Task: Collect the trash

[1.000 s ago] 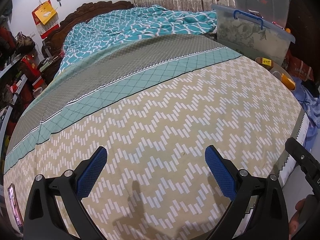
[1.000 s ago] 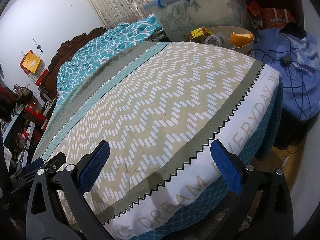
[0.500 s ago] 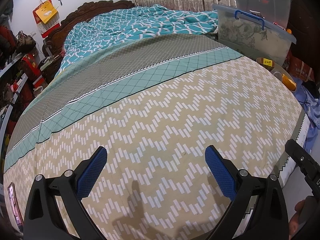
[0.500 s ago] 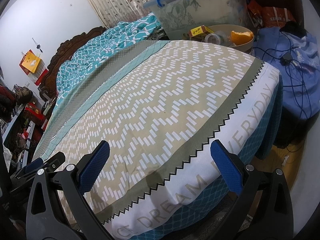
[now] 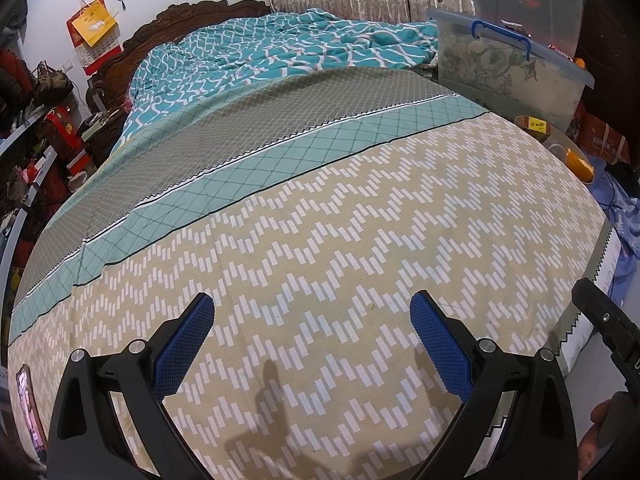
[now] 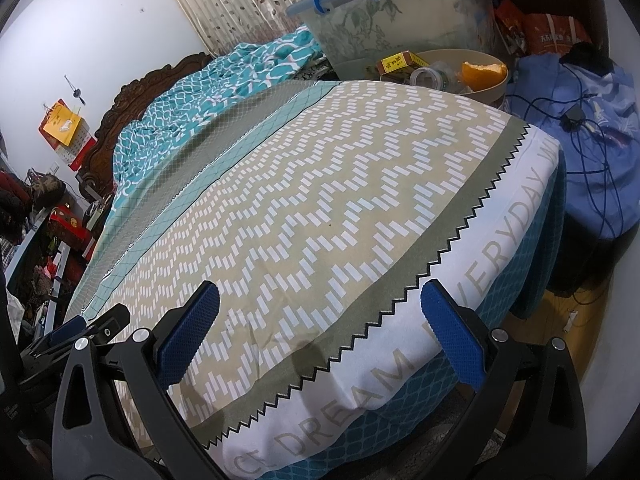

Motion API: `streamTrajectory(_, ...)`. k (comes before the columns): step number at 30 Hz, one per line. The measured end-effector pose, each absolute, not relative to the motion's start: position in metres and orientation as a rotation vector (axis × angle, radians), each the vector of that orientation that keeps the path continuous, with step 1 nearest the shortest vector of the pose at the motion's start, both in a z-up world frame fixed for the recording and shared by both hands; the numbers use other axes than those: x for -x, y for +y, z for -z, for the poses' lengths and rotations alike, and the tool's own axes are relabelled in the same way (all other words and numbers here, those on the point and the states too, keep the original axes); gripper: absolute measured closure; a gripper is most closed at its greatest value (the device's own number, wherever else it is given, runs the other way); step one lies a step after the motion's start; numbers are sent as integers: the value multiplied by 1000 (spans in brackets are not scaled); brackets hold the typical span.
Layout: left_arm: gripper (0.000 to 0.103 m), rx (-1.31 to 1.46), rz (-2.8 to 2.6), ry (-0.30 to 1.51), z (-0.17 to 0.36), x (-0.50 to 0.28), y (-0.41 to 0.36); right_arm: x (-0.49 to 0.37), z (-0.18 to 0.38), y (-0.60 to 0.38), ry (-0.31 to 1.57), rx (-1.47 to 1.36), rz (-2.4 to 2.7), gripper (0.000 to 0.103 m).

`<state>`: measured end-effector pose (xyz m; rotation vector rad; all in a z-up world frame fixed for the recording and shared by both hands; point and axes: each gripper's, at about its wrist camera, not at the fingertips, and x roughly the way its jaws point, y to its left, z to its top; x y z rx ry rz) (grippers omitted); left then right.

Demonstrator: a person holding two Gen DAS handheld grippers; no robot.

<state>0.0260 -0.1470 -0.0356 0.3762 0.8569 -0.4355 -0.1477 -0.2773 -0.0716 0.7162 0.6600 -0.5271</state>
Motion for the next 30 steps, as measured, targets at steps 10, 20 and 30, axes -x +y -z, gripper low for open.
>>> streamTrajectory(10,9,-377,435,857,36,-26,-146,148,71,-278,660,-717,527,3)
streamTrajectory(20,9,-376,435,857,36,-27,-146,148,72,-277,660,-716,528,3)
streamTrajectory(30,9,-382,461,832,31,-20,-146,147,71,-277,663,-717,526,3)
